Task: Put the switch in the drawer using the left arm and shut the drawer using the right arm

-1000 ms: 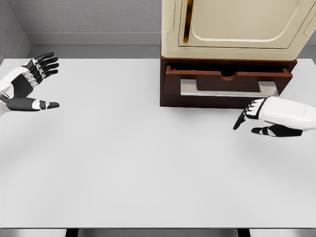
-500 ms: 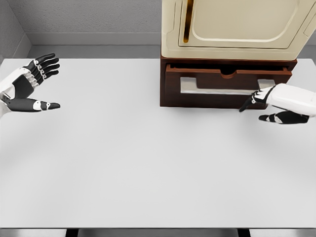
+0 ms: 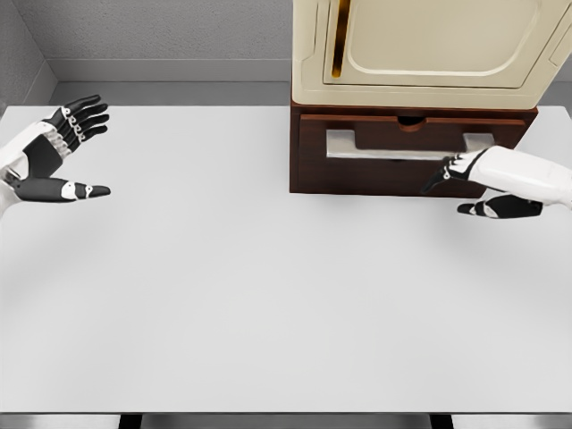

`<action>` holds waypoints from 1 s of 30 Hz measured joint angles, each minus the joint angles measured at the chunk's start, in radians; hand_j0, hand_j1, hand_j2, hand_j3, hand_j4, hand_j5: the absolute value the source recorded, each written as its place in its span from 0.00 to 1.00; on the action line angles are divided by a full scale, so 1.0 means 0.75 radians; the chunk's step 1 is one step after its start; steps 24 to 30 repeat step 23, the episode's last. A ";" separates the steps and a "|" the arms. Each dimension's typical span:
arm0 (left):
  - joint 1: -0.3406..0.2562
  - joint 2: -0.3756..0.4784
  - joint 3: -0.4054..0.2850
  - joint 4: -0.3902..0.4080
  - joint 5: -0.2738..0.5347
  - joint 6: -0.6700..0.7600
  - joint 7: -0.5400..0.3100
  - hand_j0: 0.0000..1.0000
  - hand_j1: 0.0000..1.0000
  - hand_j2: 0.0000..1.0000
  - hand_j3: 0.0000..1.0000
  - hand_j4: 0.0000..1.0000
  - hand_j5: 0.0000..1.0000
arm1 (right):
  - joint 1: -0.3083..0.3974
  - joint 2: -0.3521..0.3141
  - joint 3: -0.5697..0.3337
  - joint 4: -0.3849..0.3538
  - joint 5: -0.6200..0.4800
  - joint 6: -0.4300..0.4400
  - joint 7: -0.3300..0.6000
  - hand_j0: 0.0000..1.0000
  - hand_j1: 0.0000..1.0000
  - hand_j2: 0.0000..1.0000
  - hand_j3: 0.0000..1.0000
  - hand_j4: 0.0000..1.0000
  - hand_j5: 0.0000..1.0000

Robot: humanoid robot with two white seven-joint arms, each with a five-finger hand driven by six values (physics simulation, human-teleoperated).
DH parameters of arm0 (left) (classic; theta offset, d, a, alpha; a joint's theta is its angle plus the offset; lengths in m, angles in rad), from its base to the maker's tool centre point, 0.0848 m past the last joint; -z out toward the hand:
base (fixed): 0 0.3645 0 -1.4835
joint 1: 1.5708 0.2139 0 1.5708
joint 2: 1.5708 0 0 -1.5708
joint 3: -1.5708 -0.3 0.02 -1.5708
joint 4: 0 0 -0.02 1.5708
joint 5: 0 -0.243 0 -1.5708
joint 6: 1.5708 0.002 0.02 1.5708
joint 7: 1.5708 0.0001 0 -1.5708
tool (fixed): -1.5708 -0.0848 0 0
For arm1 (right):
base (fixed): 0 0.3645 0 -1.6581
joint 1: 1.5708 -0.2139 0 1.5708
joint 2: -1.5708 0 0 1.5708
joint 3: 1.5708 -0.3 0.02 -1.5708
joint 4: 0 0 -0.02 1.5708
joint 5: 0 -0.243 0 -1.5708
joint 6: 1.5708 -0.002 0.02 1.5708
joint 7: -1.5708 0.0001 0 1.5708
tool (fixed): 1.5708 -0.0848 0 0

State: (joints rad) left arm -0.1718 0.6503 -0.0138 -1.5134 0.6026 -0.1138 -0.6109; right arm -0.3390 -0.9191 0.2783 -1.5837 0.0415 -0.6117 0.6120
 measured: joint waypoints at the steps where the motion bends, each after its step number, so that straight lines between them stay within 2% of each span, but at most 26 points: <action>1: -0.002 0.000 0.000 0.000 0.000 -0.001 0.000 1.00 1.00 1.00 1.00 1.00 1.00 | -0.004 0.003 0.003 0.005 0.005 -0.001 0.000 0.71 0.71 0.71 0.71 0.71 0.71; 9: 0.000 -0.001 0.000 0.000 -0.002 -0.002 0.000 1.00 1.00 1.00 1.00 1.00 1.00 | -0.051 0.025 0.024 0.060 -0.007 0.002 0.009 0.72 0.72 0.72 0.72 0.72 0.72; 13: 0.000 -0.001 0.001 -0.001 -0.002 -0.002 0.000 1.00 1.00 1.00 1.00 1.00 1.00 | -0.041 0.030 0.023 0.063 -0.054 0.018 0.025 0.78 0.78 0.78 0.78 0.78 0.78; 17: 0.000 -0.001 0.000 0.000 -0.002 -0.002 0.000 1.00 1.00 1.00 1.00 1.00 1.00 | 0.004 0.022 0.025 0.028 0.012 0.004 0.007 0.77 0.77 0.77 0.77 0.77 0.77; 23: 0.000 -0.002 0.000 0.000 -0.002 -0.002 0.000 1.00 1.00 1.00 1.00 1.00 1.00 | 0.074 -0.030 0.024 -0.080 0.081 -0.002 0.000 0.77 0.77 0.77 0.77 0.77 0.77; 30: 0.000 -0.002 0.000 0.000 -0.002 -0.002 0.000 1.00 1.00 1.00 1.00 1.00 1.00 | 0.074 -0.030 0.024 -0.080 0.081 -0.002 0.000 0.77 0.77 0.77 0.77 0.77 0.77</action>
